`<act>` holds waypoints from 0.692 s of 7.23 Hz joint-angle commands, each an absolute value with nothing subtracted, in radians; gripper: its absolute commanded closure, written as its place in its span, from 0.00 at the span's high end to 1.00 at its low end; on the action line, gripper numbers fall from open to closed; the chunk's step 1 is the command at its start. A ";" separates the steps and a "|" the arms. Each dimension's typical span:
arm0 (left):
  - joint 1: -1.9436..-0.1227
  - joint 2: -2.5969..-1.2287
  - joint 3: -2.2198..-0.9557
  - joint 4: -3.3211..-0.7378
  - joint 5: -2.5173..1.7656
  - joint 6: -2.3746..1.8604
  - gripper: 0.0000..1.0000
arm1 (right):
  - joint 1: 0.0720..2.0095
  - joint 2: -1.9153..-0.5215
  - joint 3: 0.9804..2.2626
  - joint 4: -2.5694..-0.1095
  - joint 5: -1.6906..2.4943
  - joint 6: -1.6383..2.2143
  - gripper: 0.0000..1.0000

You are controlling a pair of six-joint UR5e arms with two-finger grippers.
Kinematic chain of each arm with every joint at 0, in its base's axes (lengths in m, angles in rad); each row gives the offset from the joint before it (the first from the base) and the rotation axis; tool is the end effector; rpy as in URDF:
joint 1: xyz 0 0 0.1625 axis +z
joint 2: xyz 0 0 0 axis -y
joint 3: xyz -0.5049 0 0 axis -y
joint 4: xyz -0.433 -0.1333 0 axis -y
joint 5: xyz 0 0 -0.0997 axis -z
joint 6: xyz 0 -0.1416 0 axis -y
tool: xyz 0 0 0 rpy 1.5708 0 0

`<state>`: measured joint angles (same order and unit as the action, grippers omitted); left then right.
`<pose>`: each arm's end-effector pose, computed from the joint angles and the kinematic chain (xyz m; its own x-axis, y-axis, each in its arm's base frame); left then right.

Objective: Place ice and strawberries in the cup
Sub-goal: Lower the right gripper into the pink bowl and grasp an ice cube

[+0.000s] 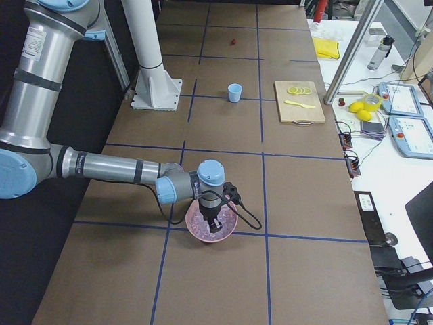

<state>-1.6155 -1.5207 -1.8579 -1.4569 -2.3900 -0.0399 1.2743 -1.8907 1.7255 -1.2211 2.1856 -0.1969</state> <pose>-0.0524 -0.5046 0.6488 0.6838 0.0195 -0.7294 0.0717 0.9930 0.0938 -0.0639 -0.3857 0.8084 0.6796 -0.5172 0.5202 0.4284 0.8555 0.2908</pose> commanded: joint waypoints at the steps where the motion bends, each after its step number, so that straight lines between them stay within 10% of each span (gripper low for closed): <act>1: -1.615 -1.507 -1.876 -1.456 -2.390 -0.040 1.00 | 1.269 -1.884 1.721 -1.221 2.184 -0.195 0.59; 5: -1.617 -1.505 -1.885 -1.456 -2.390 -0.040 1.00 | 1.267 -1.882 1.712 -1.223 2.184 -0.195 0.58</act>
